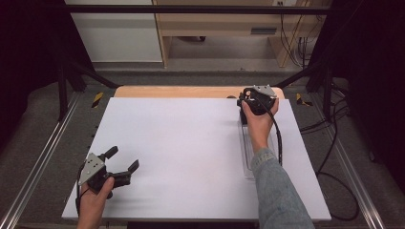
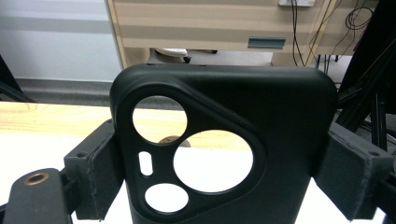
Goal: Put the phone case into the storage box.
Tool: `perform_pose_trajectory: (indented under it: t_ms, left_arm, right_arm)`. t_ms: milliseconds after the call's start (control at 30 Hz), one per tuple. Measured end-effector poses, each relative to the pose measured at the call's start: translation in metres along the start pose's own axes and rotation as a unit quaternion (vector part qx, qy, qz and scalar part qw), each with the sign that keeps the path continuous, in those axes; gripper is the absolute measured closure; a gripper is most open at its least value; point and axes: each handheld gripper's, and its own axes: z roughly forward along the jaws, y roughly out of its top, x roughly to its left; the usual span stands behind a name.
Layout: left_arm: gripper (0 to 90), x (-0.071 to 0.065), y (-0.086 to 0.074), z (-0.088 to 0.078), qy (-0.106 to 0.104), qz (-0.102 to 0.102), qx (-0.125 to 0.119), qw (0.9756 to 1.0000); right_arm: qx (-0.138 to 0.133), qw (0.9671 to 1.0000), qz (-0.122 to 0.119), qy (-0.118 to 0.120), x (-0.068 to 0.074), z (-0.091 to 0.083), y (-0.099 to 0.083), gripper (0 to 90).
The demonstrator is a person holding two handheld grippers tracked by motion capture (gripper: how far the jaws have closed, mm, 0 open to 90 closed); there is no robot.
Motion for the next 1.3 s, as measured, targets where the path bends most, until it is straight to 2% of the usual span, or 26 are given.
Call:
perform_pose_trajectory:
  t_ms: [733, 1300]
  left_arm:
    - [4.2, -0.0007, -0.0003, 0.0010, -0.005, 0.001, 0.003, 1.0000]
    - [4.2, -0.0013, -0.0004, 0.0013, -0.006, 0.003, 0.004, 1.0000]
  right_arm:
    - [-0.002, 1.0000, 0.003, -0.004, 0.0004, 0.0016, -0.0027, 12.8]
    - [-0.002, 1.0000, -0.005, -0.004, 0.0023, 0.0013, -0.0040, 12.7]
